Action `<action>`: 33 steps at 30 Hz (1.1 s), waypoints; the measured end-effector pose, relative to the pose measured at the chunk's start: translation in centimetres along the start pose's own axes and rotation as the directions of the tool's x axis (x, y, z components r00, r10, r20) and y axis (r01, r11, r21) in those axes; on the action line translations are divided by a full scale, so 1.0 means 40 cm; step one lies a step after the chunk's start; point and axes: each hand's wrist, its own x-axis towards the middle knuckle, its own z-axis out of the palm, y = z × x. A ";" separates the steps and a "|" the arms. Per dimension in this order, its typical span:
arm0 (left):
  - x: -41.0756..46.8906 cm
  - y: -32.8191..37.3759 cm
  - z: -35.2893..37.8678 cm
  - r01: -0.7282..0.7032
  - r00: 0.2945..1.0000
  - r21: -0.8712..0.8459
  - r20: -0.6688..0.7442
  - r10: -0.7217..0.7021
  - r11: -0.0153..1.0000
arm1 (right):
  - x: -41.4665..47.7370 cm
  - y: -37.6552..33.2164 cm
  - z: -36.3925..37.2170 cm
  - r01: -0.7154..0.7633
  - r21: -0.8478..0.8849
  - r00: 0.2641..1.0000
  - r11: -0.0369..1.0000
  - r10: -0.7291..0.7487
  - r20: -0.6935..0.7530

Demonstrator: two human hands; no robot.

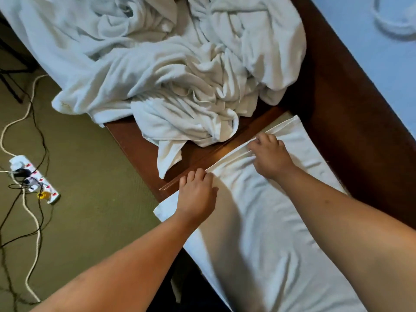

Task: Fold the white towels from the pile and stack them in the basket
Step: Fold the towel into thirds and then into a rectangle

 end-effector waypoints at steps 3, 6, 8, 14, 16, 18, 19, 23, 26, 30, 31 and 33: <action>0.050 0.042 0.002 0.109 0.994 0.023 -0.013 -0.108 0.994 | 0.030 0.046 -0.014 -0.021 -0.022 1.000 1.000 0.021 -0.006; 0.081 0.048 0.009 0.089 0.996 0.104 -0.016 -0.087 0.991 | 0.064 0.094 -0.030 -0.012 -0.054 1.000 0.998 0.012 -0.004; 0.092 0.039 0.011 0.029 0.999 0.137 -0.016 -0.027 0.990 | 0.091 0.129 -0.037 0.034 -0.070 0.999 0.997 -0.035 -0.001; 0.123 0.010 -0.004 0.077 0.995 0.120 -0.073 -0.068 0.990 | 0.120 0.139 -0.018 0.061 -0.028 0.995 0.998 -0.063 -0.079; 0.120 -0.003 -0.010 -0.003 0.999 0.131 -0.050 0.010 0.991 | 0.113 0.135 -0.003 0.023 0.053 0.999 0.998 -0.021 -0.045; 0.114 -0.009 -0.022 -0.049 0.998 0.147 -0.034 0.055 0.988 | 0.112 0.149 -0.003 0.029 0.105 0.999 0.994 -0.026 -0.029; 0.111 -0.010 -0.027 -0.062 0.997 0.166 -0.030 0.068 0.984 | 0.112 0.159 -0.005 0.036 0.111 0.999 0.993 -0.033 -0.030; 0.094 -0.005 -0.028 -0.051 0.998 0.220 -0.015 0.056 0.974 | 0.130 0.200 -0.023 0.061 0.067 0.998 0.996 -0.063 0.027; 0.089 -0.002 -0.026 -0.064 0.998 0.224 -0.008 0.068 0.972 | 0.170 0.225 -0.055 0.194 -0.035 0.972 0.980 -0.188 0.144; 0.105 -0.003 -0.029 -0.066 0.998 0.208 0.025 0.062 0.976 | 0.198 0.229 -0.058 0.172 -0.042 0.985 0.984 -0.172 0.004; 0.106 -0.003 -0.029 -0.050 0.999 0.193 0.020 0.047 0.980 | 0.193 0.217 -0.052 0.142 -0.039 0.990 0.989 -0.143 -0.010; 0.104 0.001 -0.031 -0.022 1.000 0.164 0.007 0.021 0.986 | 0.179 0.190 -0.035 0.076 -0.012 0.997 0.997 -0.077 -0.022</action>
